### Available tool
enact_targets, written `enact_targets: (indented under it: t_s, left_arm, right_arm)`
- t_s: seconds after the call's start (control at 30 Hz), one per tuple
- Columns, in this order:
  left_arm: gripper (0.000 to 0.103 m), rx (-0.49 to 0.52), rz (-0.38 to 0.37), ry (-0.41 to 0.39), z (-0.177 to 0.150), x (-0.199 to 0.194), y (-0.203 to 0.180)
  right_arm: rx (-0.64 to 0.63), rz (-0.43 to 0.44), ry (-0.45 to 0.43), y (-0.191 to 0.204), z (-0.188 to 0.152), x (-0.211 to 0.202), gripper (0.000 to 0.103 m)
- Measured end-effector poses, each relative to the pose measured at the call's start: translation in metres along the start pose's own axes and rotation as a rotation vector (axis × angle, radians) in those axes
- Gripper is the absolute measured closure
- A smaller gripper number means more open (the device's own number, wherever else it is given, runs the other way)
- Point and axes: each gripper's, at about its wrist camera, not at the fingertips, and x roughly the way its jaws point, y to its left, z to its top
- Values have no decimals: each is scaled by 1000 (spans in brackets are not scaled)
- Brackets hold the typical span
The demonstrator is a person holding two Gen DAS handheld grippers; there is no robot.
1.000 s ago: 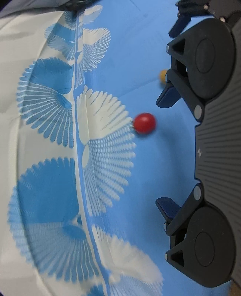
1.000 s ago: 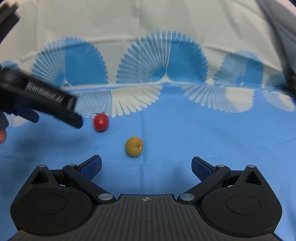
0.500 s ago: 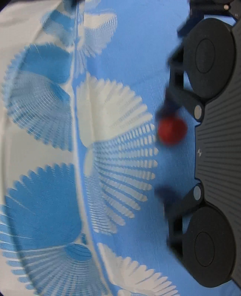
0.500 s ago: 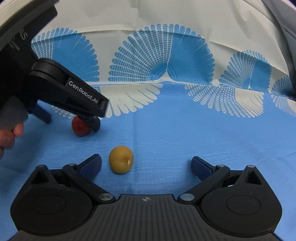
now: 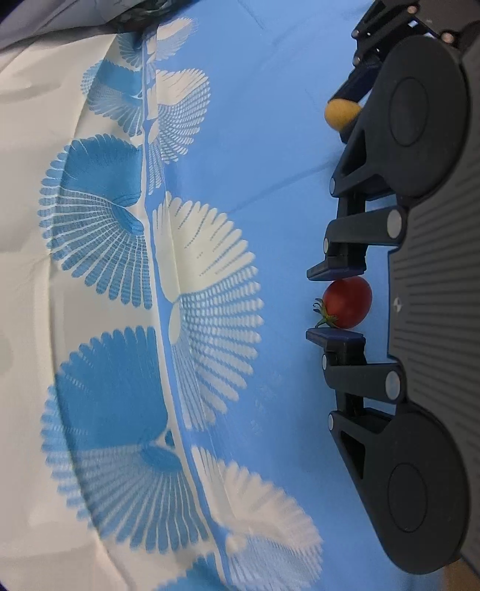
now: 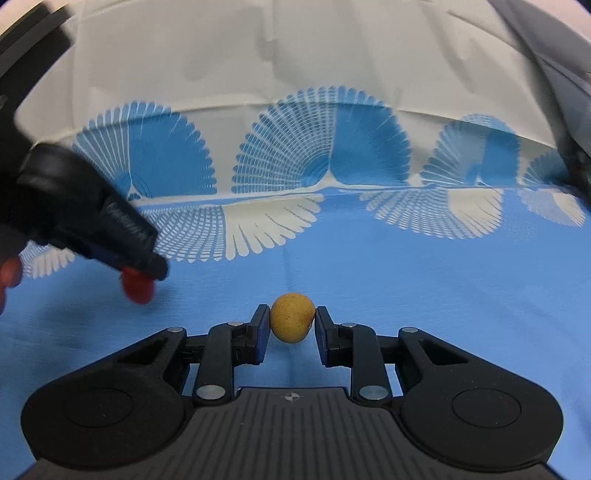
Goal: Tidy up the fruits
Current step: 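Carry the red cherry in the left tool while the right tool carries the yellow berry into the box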
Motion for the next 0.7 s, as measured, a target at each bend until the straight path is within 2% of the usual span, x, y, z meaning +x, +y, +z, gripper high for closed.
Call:
enact_targets:
  t_s: [0.2,0.53,0.7]
  left_arm:
    - [73,-2,13,-45,-32,-82,14]
    - [73,-48,30,-111,-114,-234,49]
    - [73,-80,49,-123,-159,-297,73]
  right_arm:
    - [93,23,8,-12,-11,-66,76]
    - [145,92,-61,40,-24,-210,76]
    - [131,170,-59,64,-35,-273,76]
